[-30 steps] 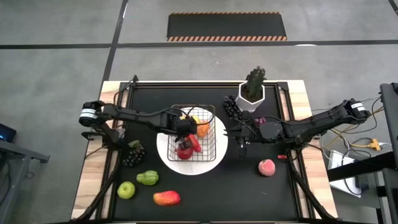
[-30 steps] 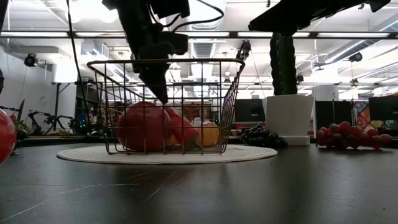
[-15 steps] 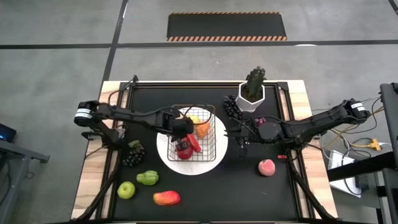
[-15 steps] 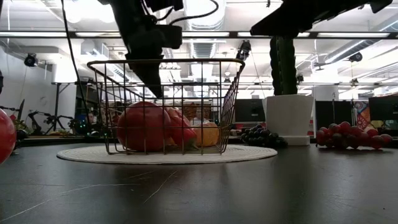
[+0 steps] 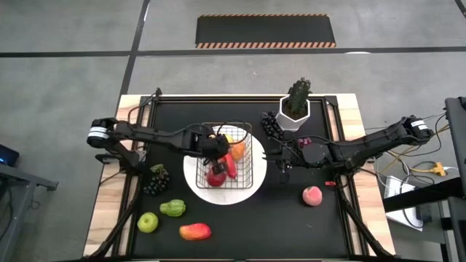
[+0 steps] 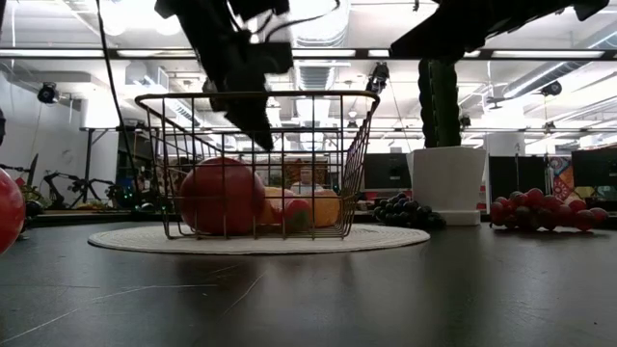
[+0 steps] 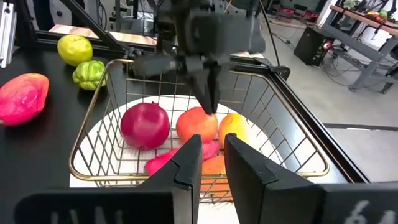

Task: Build produce basket
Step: Put the left black grapes into the wire basket, then put the peach into the wire basket

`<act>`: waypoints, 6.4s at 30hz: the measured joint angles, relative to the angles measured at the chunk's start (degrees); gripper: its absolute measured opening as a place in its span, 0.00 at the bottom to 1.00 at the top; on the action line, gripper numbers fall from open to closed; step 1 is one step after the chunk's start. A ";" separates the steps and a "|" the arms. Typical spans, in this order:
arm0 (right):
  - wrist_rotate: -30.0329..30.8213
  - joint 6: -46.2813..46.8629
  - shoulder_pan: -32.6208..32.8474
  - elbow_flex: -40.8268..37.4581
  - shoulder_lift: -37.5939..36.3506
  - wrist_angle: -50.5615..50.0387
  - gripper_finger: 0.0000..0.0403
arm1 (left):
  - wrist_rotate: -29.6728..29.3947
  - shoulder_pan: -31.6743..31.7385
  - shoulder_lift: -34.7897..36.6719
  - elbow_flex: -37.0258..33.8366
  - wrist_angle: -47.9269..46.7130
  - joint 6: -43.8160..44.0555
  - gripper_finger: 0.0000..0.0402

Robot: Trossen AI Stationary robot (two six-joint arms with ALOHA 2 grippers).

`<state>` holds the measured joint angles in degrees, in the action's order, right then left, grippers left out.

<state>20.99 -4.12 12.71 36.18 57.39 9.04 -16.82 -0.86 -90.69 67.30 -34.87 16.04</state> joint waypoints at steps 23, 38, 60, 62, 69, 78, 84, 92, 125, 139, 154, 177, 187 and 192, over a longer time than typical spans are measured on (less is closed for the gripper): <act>-0.43 1.53 0.00 -2.93 0.00 -1.47 0.15 | -7.45 -20.86 10.80 -1.28 13.54 -3.78 0.02; -0.02 2.43 0.00 -2.95 -0.02 0.28 0.45 | 15.24 -21.51 20.80 -1.06 -31.81 42.99 0.02; -0.02 2.62 0.00 -3.63 0.15 0.26 0.65 | 14.60 -20.97 21.48 -26.07 -33.41 61.72 0.49; -0.02 2.64 0.00 -3.63 0.15 0.26 0.64 | 14.58 -20.97 21.19 -26.75 -32.11 61.72 0.53; -0.02 3.34 0.00 -3.63 0.15 0.23 0.63 | 14.08 -20.97 18.54 -27.92 -30.61 61.70 0.57; -0.02 3.58 0.00 -3.63 0.15 0.21 0.64 | 13.36 -20.97 15.08 -30.22 -27.11 61.66 0.57; -0.02 3.67 0.00 -3.63 0.15 0.19 0.62 | 13.33 -20.97 14.71 -29.70 -26.97 61.22 0.42; -0.02 3.72 0.00 -3.63 0.15 0.15 0.61 | 13.33 -20.97 14.71 -29.21 -27.17 61.15 0.05; -0.02 3.58 0.00 -3.65 0.15 0.12 0.59 | -37.08 -20.97 15.31 1.71 -23.59 27.35 0.03; 0.00 4.64 0.00 -4.22 0.13 -2.43 0.58 | -25.40 -12.99 12.27 -7.06 40.87 -21.15 0.03; 0.00 5.64 0.00 -4.24 -0.35 -2.67 0.57 | -23.18 -2.54 -1.71 -8.19 47.61 -17.64 0.03; -0.01 7.30 0.00 -4.24 -0.33 -2.61 0.57 | -22.23 1.66 -7.63 -8.51 48.20 -13.27 0.22; -0.02 11.12 0.00 -4.24 -0.35 -2.78 0.57 | -22.01 1.46 -5.77 -8.31 45.30 -13.50 0.39; 0.00 15.33 0.00 -3.78 -0.58 -4.14 0.57 | -21.82 0.19 -1.59 -8.37 39.19 -13.39 0.39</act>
<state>20.99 11.21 12.71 32.40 56.81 4.90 -38.64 -0.67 -92.29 58.94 4.32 2.65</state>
